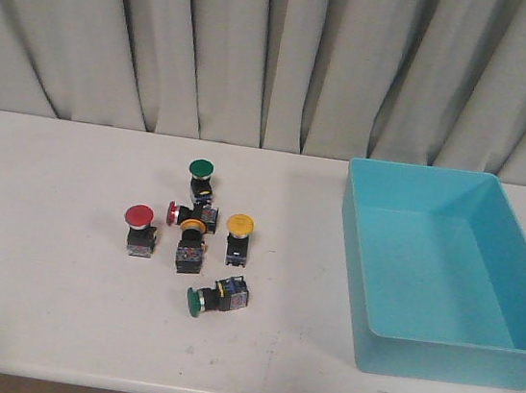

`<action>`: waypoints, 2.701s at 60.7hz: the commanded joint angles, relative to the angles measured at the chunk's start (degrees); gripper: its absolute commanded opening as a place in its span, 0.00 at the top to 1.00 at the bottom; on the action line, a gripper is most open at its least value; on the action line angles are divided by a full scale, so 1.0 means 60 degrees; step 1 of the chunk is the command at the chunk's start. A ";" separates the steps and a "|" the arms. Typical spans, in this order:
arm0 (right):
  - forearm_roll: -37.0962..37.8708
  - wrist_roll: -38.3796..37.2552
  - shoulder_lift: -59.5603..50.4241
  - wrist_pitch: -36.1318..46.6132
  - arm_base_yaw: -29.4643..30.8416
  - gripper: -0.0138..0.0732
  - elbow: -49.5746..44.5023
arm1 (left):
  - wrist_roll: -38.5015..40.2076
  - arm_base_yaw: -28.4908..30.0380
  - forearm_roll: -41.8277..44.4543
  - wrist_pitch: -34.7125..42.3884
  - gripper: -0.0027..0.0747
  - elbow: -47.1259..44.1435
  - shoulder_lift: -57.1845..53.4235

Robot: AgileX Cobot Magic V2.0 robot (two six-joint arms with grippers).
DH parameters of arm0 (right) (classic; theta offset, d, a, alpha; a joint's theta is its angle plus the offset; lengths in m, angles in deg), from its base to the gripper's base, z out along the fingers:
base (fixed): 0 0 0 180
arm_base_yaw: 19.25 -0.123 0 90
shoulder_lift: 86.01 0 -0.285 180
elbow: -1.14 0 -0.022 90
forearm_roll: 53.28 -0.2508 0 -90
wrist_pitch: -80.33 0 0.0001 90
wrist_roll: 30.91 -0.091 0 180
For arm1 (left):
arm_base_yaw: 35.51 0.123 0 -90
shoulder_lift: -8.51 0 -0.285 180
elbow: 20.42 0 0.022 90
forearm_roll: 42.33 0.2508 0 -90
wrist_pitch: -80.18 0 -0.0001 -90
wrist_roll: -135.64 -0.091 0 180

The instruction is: Pick red and yellow buttons and place in box

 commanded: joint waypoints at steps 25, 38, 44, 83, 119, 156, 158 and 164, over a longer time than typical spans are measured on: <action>0.0045 0.0016 -0.0114 0.0742 0.0049 0.85 -0.0014 | 0.0189 0.0023 -0.0105 0.1256 0.98 -0.0219 -0.0237; -0.0001 -0.0091 -0.0114 0.0818 0.0049 0.85 -0.0014 | 0.1264 0.0023 -0.0105 0.2399 0.98 -0.0219 -0.0237; -0.0499 -0.0474 -0.0114 0.0810 0.0049 0.85 -0.0014 | 0.1785 0.0023 -0.0105 0.3128 0.98 -0.0162 -0.0237; -0.3029 0.3173 0.2629 -0.1938 0.0041 0.79 0.5063 | 0.8783 0.0014 0.4591 0.4332 0.97 0.2601 0.1523; -0.5561 0.5728 0.4162 -0.1169 0.0041 0.23 0.5769 | 1.7847 0.0014 1.5422 0.6629 0.29 0.7729 0.8368; -0.5702 0.5727 0.4162 -0.1457 0.0041 0.23 0.5769 | 1.8482 0.0014 1.7176 0.7973 0.27 1.1873 1.5905; -0.5702 0.5727 0.4162 -0.1470 0.0041 0.23 0.5769 | 1.8482 0.0014 1.7241 0.7962 0.27 1.1873 1.5963; -0.5702 0.5727 0.4162 -0.1498 0.0041 0.23 0.5769 | 1.8468 -0.0119 1.7760 0.7661 0.27 1.1873 1.6097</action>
